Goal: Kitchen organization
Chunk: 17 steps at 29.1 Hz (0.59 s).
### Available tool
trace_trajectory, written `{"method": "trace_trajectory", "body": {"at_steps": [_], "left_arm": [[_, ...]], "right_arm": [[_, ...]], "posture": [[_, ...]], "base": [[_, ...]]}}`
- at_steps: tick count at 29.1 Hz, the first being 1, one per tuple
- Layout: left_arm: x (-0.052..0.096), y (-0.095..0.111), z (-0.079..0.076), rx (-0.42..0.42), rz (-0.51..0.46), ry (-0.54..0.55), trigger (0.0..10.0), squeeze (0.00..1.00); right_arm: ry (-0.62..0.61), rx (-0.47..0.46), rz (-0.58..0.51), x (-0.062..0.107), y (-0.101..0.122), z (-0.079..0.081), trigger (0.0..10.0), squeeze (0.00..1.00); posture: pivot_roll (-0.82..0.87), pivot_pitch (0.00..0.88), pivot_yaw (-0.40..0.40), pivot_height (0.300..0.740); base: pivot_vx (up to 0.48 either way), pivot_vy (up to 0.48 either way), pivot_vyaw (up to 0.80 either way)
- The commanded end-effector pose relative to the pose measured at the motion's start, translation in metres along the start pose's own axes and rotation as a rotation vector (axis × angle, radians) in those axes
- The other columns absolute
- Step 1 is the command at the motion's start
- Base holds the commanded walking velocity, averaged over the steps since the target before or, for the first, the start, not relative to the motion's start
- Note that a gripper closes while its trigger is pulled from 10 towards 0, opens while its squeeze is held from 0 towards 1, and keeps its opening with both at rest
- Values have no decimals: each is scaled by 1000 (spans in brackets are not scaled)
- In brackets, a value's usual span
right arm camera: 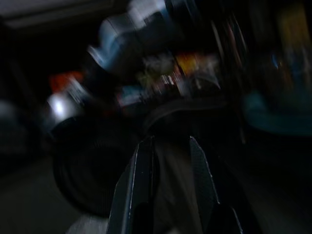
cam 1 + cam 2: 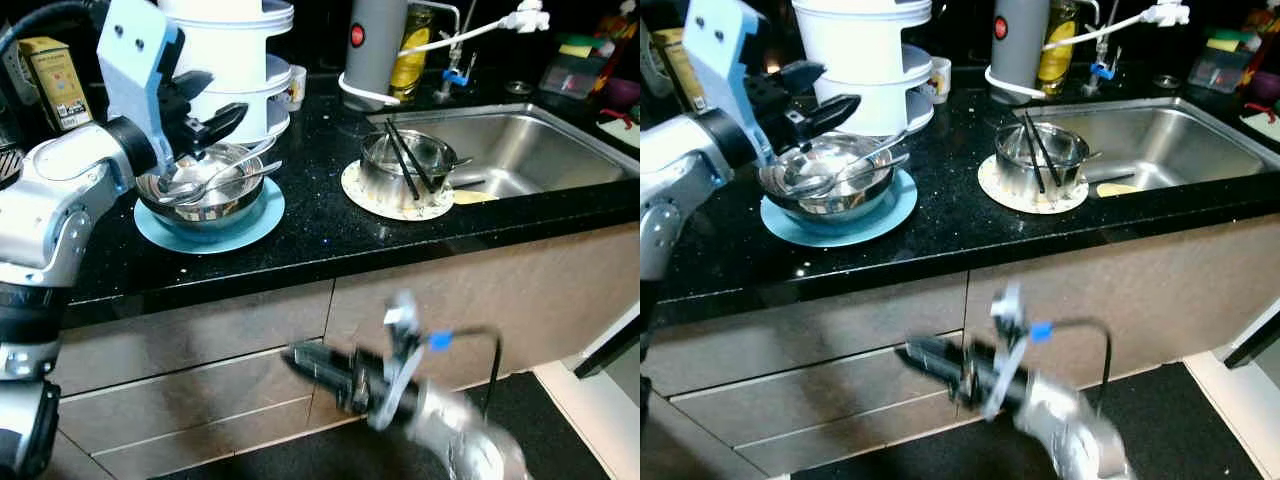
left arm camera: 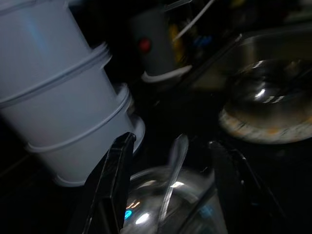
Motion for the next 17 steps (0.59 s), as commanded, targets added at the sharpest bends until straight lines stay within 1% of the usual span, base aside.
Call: {"method": "trace_trajectory", "body": {"at_steps": [1,2,3,4,5,6,7,9,10,12,13,14,16,17], "left_arm": [[-5,-4,3,-36,23,-20,10000,0],[-9,-10,7,-52,53,-26,10000,0],[-12,-15,8,-59,78,-40,10000,0],[-14,-20,9,-61,95,-55,10000,0],[-14,-20,9,-61,95,-55,10000,0],[-17,-25,9,-70,119,-64,10000,0],[-20,-31,10,-75,141,-75,10000,0],[-22,-33,10,-71,145,-85,10000,0],[-24,-34,9,-66,135,-108,10000,0],[-28,-35,7,-48,137,-142,10000,0],[-30,-36,7,-57,139,-154,10000,0],[-32,-35,6,-51,140,-177,10000,1000],[-35,-35,2,-50,146,-211,10000,1000],[-35,-35,2,-50,146,-211,10000,1000]], "right_arm": [[1,18,-40,-4,15,-1,10000,0],[2,59,-52,-9,29,-1,10000,0],[-11,97,-48,-13,37,-2,10000,0],[-36,139,-30,-15,42,-5,10000,0],[-36,139,-30,-15,42,-5,10000,0],[-81,187,6,-16,44,-10,10000,0],[-152,251,53,-17,47,-18,10000,0],[-177,264,53,-18,51,-20,10000,0],[-201,282,46,-19,55,-22,10000,0],[-226,289,19,-21,63,-23,10000,0],[-237,293,11,-22,66,-23,10000,0],[-244,296,3,-23,70,-23,10000,0],[-260,308,0,-23,73,-24,10000,0],[-260,308,0,-23,73,-24,10000,0]], "posture": [[14,127,-43,740],[13,128,-42,740],[12,129,-41,740],[12,132,-38,740],[12,132,-38,740],[12,132,-38,740],[8,135,-35,740],[8,135,-35,740],[8,135,-35,740],[10,145,-34,740],[10,145,-34,740],[10,155,-28,740],[8,158,-24,740],[8,158,-24,740]], "base": [[0,0,0],[0,0,0],[0,0,0],[0,0,0],[0,0,0],[0,0,0],[0,0,0],[0,0,0],[0,0,0],[0,0,0],[0,0,0],[0,0,0],[0,0,0],[0,0,0]]}}
Point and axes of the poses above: a point about 5 cm out from each wrist's last joint towards the gripper, its own x axis pointing back from the gripper into the wrist, its own y axis along the axis of the wrist's last joint, z = x × y, the point moved 3 cm from there along -x, pointing out of the wrist towards the gripper, and after that the axes turned 4 degrees about x, right-handed, at the moved point
